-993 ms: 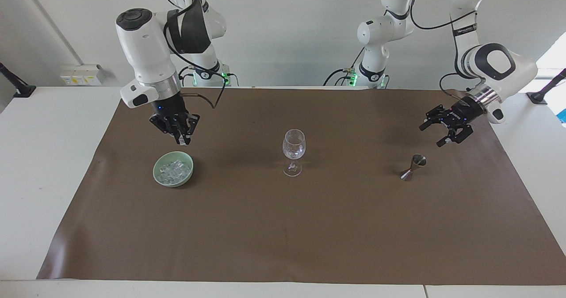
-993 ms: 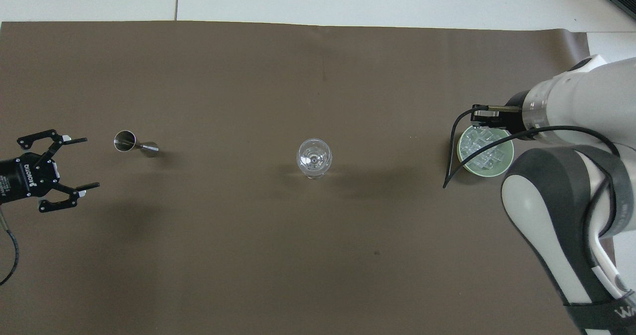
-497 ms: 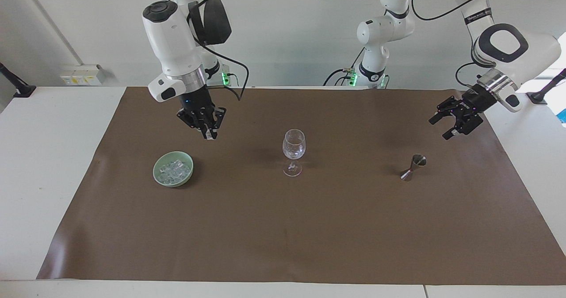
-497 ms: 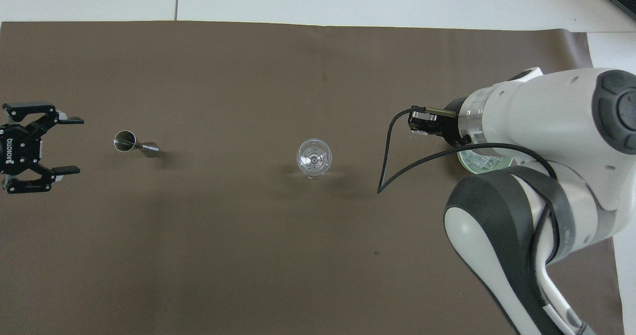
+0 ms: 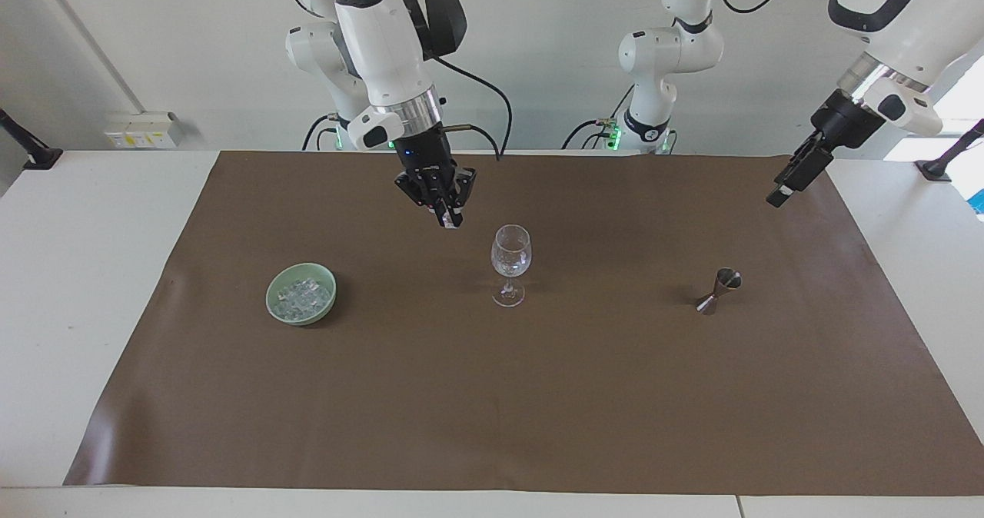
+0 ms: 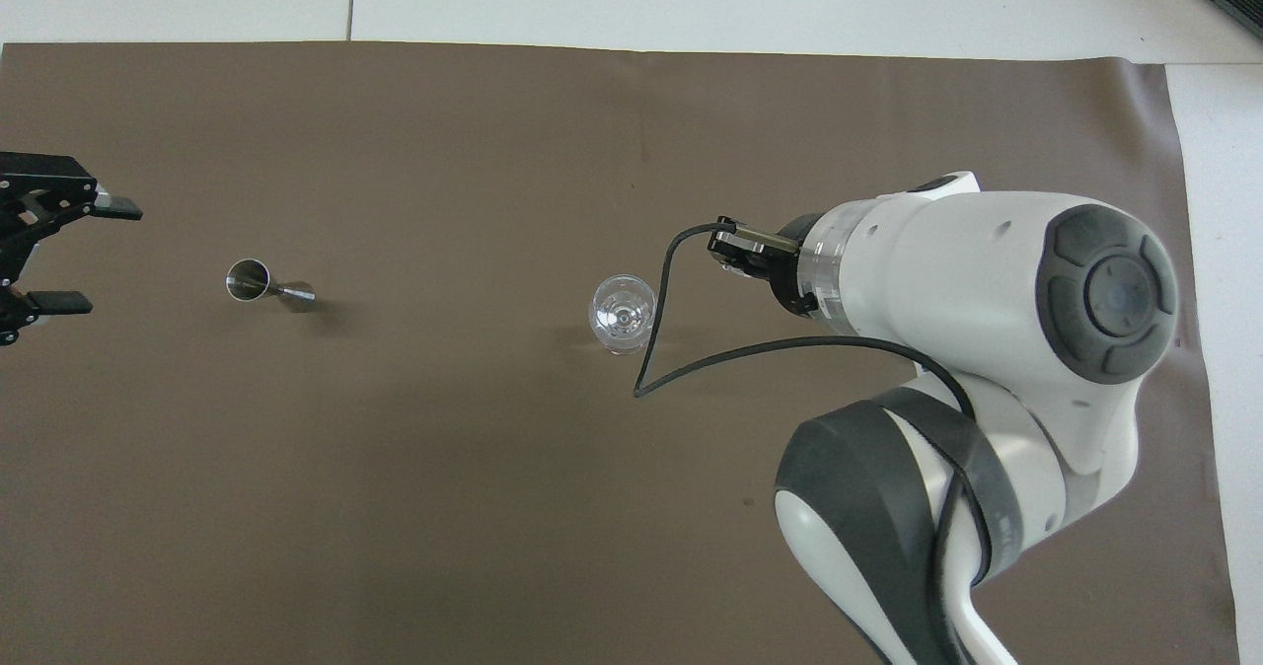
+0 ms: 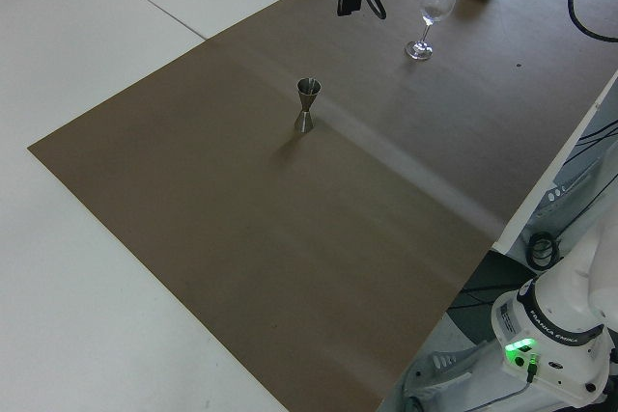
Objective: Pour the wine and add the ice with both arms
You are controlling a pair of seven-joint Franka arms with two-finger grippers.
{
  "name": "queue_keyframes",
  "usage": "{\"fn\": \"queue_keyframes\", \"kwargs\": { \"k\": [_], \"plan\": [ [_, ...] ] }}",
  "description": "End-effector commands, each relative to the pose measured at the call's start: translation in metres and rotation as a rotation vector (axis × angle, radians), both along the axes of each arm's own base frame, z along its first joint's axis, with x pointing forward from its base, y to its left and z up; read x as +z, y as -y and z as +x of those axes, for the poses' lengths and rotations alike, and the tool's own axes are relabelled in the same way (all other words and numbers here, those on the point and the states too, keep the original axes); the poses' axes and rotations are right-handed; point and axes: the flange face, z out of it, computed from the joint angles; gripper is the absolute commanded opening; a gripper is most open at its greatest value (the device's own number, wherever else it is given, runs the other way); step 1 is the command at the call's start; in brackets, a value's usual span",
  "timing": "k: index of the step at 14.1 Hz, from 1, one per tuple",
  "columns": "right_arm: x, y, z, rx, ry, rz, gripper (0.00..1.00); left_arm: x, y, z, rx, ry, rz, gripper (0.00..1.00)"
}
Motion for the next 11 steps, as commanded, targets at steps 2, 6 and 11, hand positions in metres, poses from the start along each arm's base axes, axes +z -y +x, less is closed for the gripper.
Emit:
{"fn": "queue_keyframes", "kwargs": {
  "k": [2,6,11],
  "plan": [
    [-0.013,-0.047,-0.005,-0.089,-0.006,0.097,0.00,0.040,0.007,0.015,-0.207,0.075,0.183,1.00],
    [-0.031,-0.075,-0.013,-0.094,-0.026,0.108,0.00,0.071,0.013,0.011,-0.348,0.120,0.281,1.00],
    [-0.048,-0.082,-0.018,-0.069,-0.039,0.089,0.00,0.061,0.015,0.001,-0.654,0.097,0.355,1.00]
  ]
}}
